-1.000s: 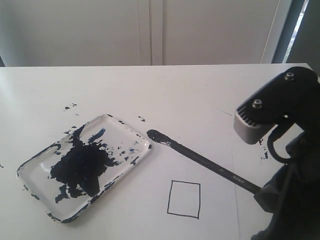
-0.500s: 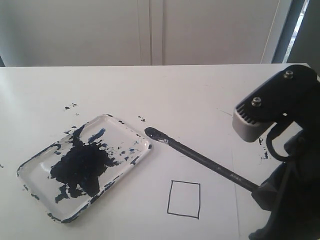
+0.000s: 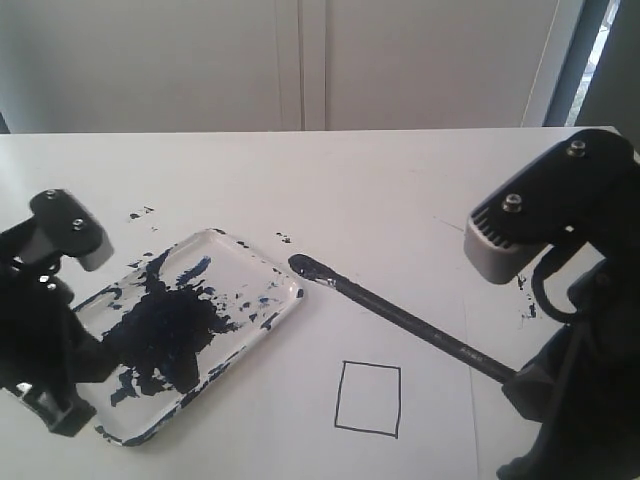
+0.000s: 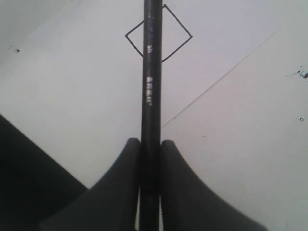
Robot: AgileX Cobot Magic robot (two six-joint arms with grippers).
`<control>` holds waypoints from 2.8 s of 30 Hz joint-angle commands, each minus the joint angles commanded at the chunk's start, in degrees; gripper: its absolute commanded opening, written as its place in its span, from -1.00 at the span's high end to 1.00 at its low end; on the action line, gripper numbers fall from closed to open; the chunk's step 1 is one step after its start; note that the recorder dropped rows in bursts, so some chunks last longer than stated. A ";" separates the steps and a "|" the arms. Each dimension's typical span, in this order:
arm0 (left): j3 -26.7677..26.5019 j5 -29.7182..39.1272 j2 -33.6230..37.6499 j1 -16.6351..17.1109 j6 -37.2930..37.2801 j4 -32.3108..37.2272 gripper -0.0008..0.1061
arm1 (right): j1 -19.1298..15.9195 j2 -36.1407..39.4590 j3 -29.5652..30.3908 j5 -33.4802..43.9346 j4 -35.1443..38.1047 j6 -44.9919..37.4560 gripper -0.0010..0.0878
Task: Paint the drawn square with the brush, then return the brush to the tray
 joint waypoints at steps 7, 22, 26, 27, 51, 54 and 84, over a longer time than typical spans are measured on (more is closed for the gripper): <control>0.00 -0.33 3.15 -5.93 11.59 -7.04 0.99 | 0.00 0.00 0.00 0.11 0.54 0.00 0.98; 0.00 -4.95 14.34 -13.22 21.51 -15.38 0.47 | 0.00 0.00 0.00 0.51 0.69 0.00 0.98; 0.00 -8.81 15.97 -14.35 23.09 -17.72 -0.02 | 0.00 0.00 0.00 2.11 0.37 0.00 0.98; 0.00 -9.79 16.36 -14.73 23.09 -17.72 -0.06 | 0.00 0.00 0.00 2.67 0.30 0.00 0.98; -2.57 -19.09 21.53 -14.87 46.09 -35.69 0.03 | 0.00 0.00 3.58 4.39 -2.02 5.85 0.98; -4.62 -15.69 22.54 -14.87 45.98 -39.76 0.03 | 0.00 0.00 3.95 4.39 -1.21 7.58 0.98; -5.26 -13.63 35.28 -14.87 57.68 -33.05 0.03 | 0.00 0.00 5.38 4.39 0.03 6.24 0.98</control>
